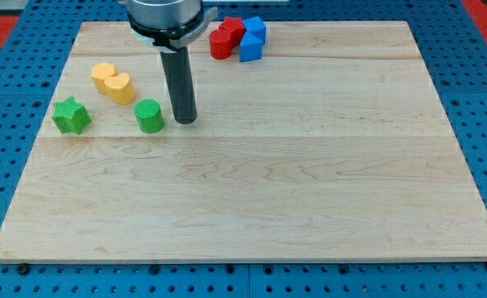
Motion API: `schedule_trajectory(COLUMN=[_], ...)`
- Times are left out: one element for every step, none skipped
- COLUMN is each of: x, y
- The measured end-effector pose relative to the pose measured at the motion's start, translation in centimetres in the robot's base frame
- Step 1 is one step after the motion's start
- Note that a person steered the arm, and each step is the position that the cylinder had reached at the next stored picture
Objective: Slide the green circle closer to the green star
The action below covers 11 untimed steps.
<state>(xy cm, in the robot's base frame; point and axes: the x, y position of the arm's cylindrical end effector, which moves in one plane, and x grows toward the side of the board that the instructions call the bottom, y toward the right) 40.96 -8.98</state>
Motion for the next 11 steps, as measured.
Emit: schedule_trajectory(x=[0.0, 0.0, 0.0, 0.0, 0.0, 0.0, 0.0, 0.0, 0.0, 0.0, 0.0], y=[-0.2, -0.3, -0.3, -1.8, -3.1, -4.7, -6.3, -7.9, -8.8, -8.8, -5.7])
